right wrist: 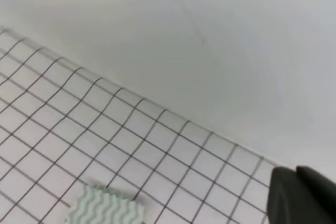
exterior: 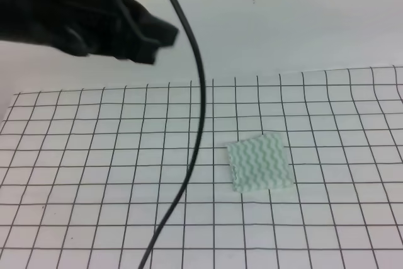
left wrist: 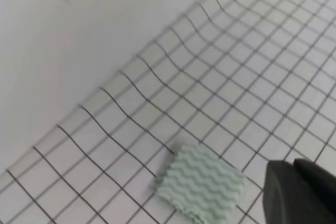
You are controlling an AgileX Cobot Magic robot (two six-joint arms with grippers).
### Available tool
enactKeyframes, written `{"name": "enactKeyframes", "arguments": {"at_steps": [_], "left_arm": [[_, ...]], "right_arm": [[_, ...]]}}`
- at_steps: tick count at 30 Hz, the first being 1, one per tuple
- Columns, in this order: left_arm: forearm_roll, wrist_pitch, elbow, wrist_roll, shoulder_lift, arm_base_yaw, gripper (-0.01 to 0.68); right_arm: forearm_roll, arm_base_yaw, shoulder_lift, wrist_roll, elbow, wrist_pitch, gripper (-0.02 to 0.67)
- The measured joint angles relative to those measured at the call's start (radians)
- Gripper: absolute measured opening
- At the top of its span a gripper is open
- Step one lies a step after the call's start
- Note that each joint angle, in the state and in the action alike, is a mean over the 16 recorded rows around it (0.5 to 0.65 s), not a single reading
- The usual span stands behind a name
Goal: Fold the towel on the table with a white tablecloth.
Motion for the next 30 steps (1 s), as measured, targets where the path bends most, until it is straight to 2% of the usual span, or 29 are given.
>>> {"name": "enactKeyframes", "arguments": {"at_steps": [5, 12, 21, 30], "left_arm": [[0.018, -0.101, 0.090, -0.040, -0.209, 0.002, 0.000], [-0.017, -0.264, 0.350, -0.064, -0.485, 0.002, 0.000], [-0.112, -0.384, 0.726, -0.079, -0.780, 0.002, 0.000], [-0.162, -0.385, 0.905, -0.112, -0.942, 0.002, 0.000]], "right_arm": [[-0.122, 0.000, -0.231, 0.136, 0.124, -0.045, 0.000], [-0.179, 0.000, -0.555, 0.253, 0.447, -0.155, 0.000], [-0.174, 0.000, -0.881, 0.252, 0.880, -0.293, 0.000], [-0.177, 0.002, -0.990, 0.220, 1.069, -0.307, 0.000]]}}
